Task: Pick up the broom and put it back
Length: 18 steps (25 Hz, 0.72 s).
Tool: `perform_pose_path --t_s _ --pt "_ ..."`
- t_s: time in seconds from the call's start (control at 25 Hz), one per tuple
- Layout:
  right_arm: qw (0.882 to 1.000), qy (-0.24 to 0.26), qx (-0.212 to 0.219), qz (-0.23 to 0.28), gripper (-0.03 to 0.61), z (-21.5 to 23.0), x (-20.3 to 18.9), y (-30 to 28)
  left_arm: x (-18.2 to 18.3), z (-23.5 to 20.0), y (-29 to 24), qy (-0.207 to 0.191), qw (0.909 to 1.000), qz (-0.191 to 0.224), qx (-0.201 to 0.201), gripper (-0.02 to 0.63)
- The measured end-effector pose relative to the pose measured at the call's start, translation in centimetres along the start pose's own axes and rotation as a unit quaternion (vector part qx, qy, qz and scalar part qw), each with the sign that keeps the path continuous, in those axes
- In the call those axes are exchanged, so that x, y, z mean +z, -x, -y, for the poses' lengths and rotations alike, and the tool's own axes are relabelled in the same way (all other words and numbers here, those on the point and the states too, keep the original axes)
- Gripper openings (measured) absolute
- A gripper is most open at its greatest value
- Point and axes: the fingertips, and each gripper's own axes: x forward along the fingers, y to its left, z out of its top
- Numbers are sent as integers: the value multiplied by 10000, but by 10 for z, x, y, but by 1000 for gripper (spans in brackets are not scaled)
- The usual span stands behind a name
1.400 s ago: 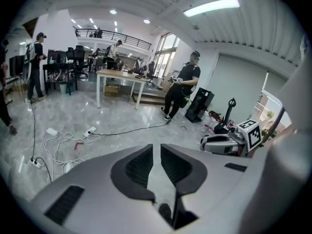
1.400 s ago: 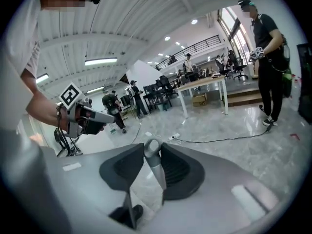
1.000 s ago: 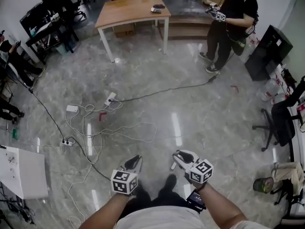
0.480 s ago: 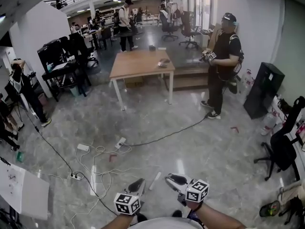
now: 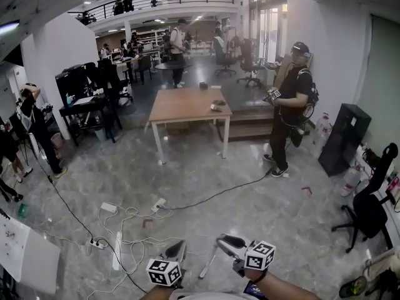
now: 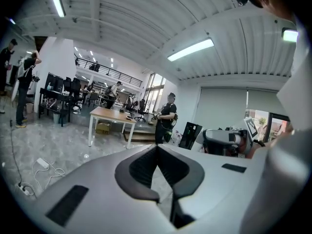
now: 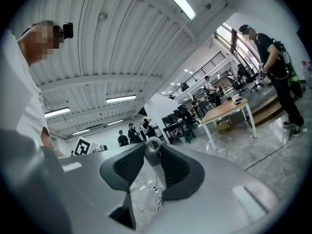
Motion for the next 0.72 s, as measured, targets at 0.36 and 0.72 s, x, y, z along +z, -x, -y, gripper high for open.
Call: perform_pose_path --t_s 0.36,0.72 --pt "9959 -62 -814 -379 107 45 -29 90 -40 18 -32 161 9988 -411 -227 8" --pt "9801 1 -1786 -864 107 82 -55 218 -84 41 -81 463 9934 -802 -671 8"
